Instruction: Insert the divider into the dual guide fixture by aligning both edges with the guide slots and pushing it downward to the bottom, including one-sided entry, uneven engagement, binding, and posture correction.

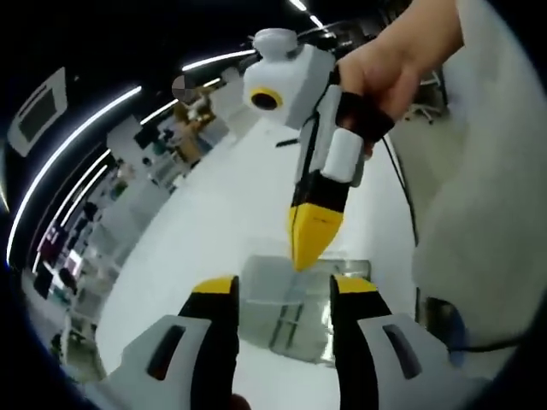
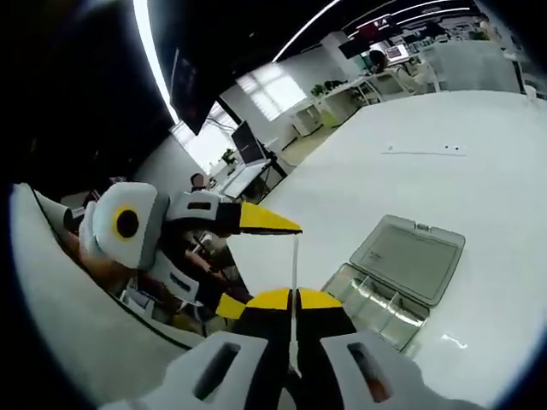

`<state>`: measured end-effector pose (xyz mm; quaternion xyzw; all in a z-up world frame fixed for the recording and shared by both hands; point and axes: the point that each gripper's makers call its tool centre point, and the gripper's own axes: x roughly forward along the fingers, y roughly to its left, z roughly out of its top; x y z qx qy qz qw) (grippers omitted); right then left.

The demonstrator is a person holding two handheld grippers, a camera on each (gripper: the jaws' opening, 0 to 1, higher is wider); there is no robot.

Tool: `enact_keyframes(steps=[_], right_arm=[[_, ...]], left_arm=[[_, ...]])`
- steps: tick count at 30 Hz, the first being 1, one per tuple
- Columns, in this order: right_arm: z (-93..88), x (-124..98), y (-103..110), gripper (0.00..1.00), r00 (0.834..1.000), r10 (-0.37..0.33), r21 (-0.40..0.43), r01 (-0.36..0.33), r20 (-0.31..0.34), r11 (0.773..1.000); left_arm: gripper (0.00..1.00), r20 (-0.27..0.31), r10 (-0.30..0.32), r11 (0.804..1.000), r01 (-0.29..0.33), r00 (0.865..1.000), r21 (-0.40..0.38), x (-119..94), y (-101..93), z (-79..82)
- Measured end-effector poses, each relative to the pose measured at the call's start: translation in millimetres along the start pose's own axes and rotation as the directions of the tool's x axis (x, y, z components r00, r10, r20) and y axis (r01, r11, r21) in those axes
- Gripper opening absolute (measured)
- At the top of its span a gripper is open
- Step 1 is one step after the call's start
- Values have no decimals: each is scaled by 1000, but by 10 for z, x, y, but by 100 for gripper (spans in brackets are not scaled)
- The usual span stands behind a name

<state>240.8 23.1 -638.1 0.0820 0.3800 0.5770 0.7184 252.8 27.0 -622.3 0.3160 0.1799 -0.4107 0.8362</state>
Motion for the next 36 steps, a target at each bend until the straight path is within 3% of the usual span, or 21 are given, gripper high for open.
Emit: enact_keyframes(steps=[7, 11, 15, 23, 36], right_arm=[[-32, 4, 39, 0, 1000, 14, -83, -15, -18, 996], [-54, 6, 54, 0, 999, 19, -140, -24, -34, 990], [-65, 7, 41, 0, 999, 14, -178, -22, -46, 984], [-90, 14, 70, 0, 998, 26, -268, -41, -60, 963], [-93, 17, 93, 0, 996, 34, -378, -63, -82, 924]], left_arm=[[36, 3, -43, 997, 43, 999, -68, -30, 50, -17], [34, 31, -112, 982, 116, 993, -149, -38, 9, 3], [23, 26, -156, 976, 158, 987, -148, -58, 14, 3], [18, 44, -206, 953, 211, 977, -216, -48, 50, 38], [8, 16, -291, 929, 287, 957, -235, -36, -23, -43]])
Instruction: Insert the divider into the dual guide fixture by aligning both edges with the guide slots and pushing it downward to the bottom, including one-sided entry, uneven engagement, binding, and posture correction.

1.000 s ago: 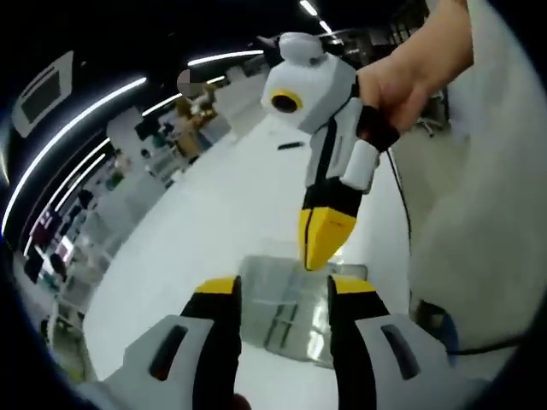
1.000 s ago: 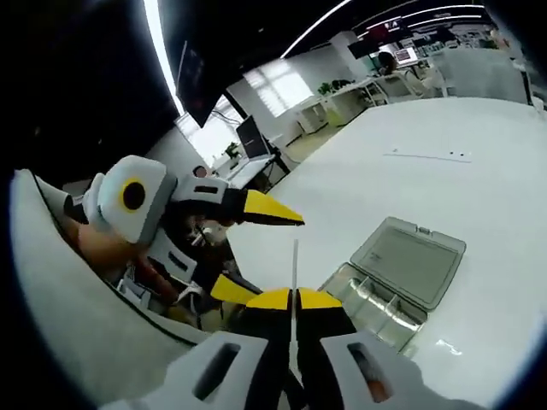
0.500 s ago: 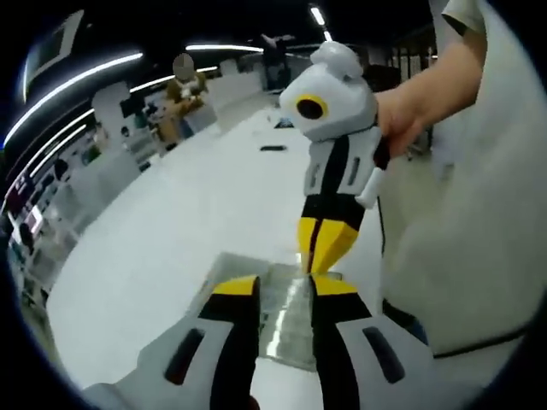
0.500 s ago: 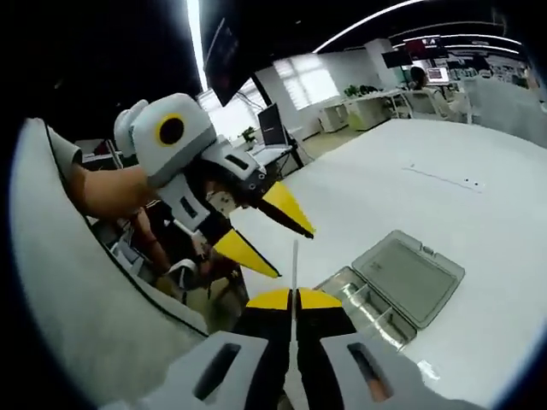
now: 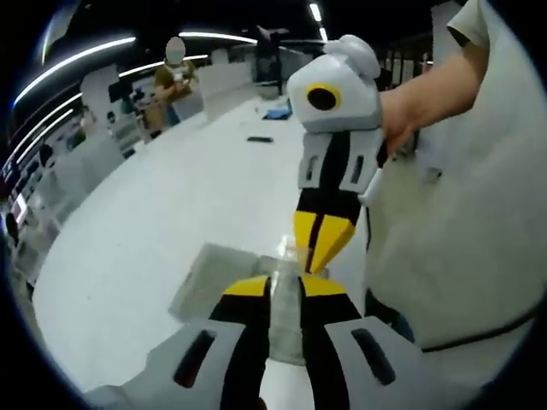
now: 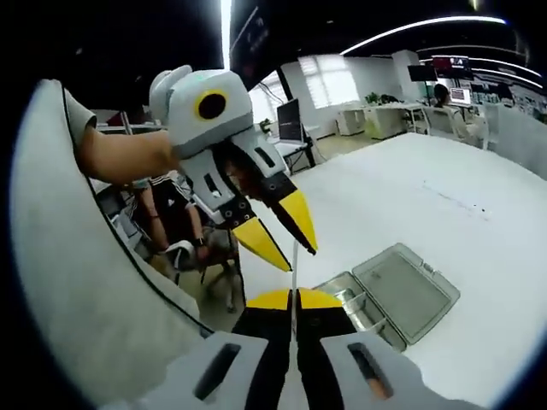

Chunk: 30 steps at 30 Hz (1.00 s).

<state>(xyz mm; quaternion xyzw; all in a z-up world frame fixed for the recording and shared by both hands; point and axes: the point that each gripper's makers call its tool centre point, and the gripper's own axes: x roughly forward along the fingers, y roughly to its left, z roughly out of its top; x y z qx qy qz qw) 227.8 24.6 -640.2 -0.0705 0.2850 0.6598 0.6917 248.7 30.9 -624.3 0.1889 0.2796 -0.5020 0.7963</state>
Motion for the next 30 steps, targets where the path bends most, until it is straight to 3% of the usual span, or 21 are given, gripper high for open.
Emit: enact_keyframes(steps=[13, 30], right_arm=[[-79, 12, 66, 0, 998, 37, -108, -42, -43, 993], [-126, 8, 125, 0, 994, 85, -142, -93, -62, 986]], left_arm=[[2, -28, -116, 993, 115, 993, -34, 1, -138, -58], [0, -52, -225, 968, 218, 973, -123, -6, -261, -78]])
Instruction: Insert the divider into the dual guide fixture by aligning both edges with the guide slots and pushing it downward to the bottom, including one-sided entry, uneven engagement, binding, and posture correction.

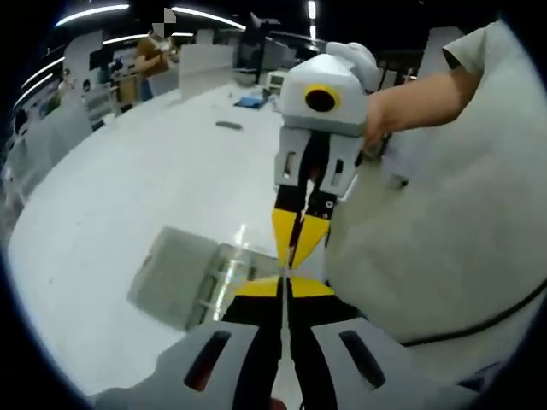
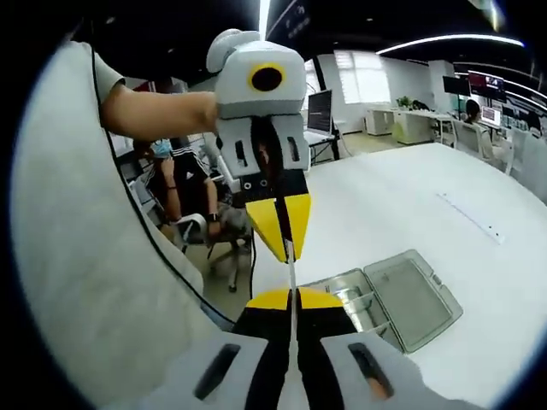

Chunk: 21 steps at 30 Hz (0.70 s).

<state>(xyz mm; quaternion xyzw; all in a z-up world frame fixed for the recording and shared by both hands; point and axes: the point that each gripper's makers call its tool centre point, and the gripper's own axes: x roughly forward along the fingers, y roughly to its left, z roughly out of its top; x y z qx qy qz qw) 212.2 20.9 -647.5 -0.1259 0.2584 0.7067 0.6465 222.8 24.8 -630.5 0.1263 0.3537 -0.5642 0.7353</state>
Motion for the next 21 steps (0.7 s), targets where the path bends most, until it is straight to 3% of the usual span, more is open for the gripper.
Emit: enact_keyframes(steps=[4, 9, 11, 13, 21], right_arm=[[-27, 8, 17, 0, 1000, 12, 15, -12, -6, 1000], [-49, 15, 39, 0, 1000, 29, 60, -30, 7, 998], [-50, 15, 50, 0, 999, 35, 63, -35, 9, 997], [-47, 21, 56, 0, 999, 33, 66, -33, 13, 997], [-42, 34, 69, 0, 999, 35, 74, -36, 19, 997]], left_arm=[[0, -32, -21, 998, 20, 999, -57, 23, -22, -21], [0, -67, -27, 999, 25, 997, -33, 32, -45, -16], [0, -89, -31, 997, 24, 996, -74, 31, -48, -28], [0, -98, -16, 1000, 15, 995, -10, 28, -20, -20], [1, -114, -13, 1000, 14, 993, 9, 23, -28, -15]])
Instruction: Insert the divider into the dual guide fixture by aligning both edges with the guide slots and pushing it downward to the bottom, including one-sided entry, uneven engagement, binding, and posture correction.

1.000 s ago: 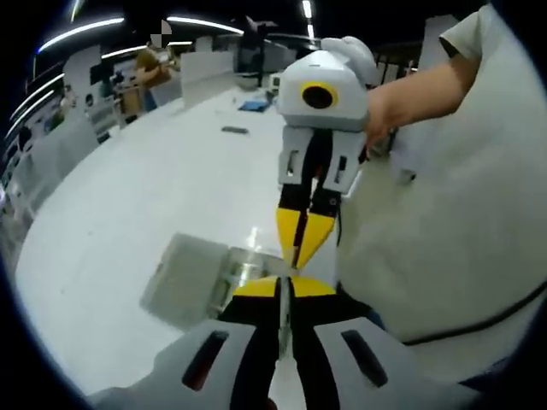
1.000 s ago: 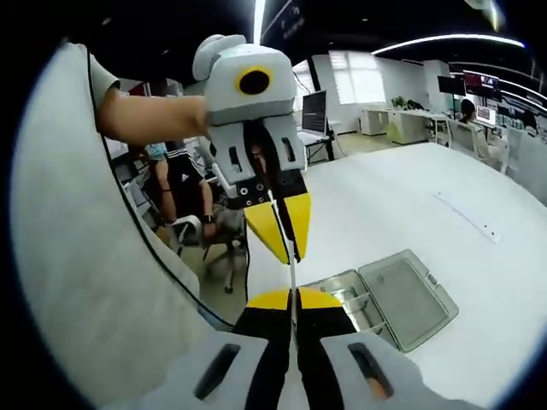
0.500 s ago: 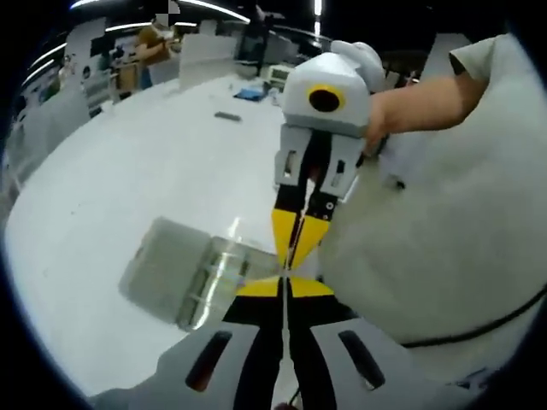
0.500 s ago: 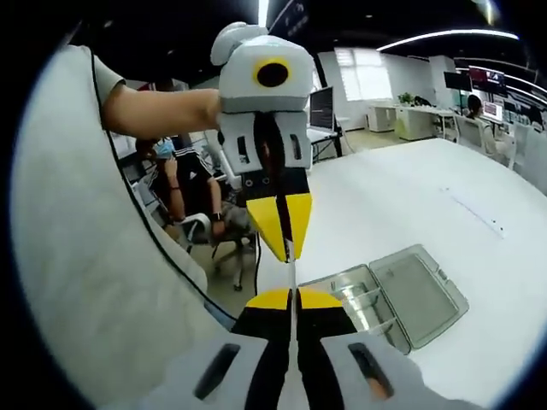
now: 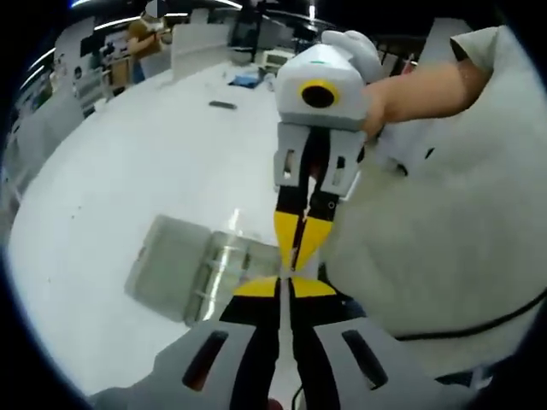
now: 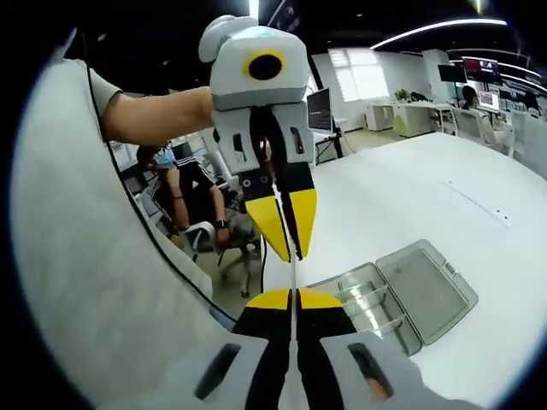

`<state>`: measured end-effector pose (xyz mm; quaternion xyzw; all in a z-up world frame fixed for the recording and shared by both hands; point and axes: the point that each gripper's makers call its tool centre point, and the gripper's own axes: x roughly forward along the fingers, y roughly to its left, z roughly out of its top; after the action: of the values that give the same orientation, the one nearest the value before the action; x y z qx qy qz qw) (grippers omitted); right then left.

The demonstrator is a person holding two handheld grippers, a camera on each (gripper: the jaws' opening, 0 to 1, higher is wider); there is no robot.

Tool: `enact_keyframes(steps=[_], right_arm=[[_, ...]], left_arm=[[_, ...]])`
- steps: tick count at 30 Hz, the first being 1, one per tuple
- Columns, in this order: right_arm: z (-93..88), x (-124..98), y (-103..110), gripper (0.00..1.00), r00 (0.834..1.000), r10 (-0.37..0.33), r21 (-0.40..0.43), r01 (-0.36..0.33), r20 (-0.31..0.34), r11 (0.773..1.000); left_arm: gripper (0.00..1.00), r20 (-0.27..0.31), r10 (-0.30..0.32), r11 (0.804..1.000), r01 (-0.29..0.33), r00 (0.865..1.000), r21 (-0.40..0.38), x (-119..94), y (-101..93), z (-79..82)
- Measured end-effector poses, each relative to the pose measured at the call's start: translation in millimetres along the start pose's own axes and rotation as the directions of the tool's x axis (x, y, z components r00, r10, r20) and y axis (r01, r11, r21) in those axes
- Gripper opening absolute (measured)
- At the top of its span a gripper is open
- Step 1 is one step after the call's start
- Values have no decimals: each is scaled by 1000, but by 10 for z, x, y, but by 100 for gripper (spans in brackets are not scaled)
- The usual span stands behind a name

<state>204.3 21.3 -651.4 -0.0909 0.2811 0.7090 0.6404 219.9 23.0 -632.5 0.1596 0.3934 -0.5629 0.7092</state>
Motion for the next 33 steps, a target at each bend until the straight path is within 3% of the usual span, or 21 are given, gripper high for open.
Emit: enact_keyframes(steps=[10, 12, 33], right_arm=[[-17, 20, 6, 0, 1000, 6, 0, -6, -13, 1000], [-22, 30, 8, 0, 1000, 4, -1, -4, -14, 1000], [-76, 81, -61, 0, 1000, -2, 4, 2, -26, 1000]], left_arm=[[0, -17, -12, 1000, 12, 1000, 15, 11, -31, -22], [0, -32, -8, 998, 10, 999, 63, 18, -16, -22], [0, -83, -35, 997, 40, 996, 61, 57, -3, -57]])
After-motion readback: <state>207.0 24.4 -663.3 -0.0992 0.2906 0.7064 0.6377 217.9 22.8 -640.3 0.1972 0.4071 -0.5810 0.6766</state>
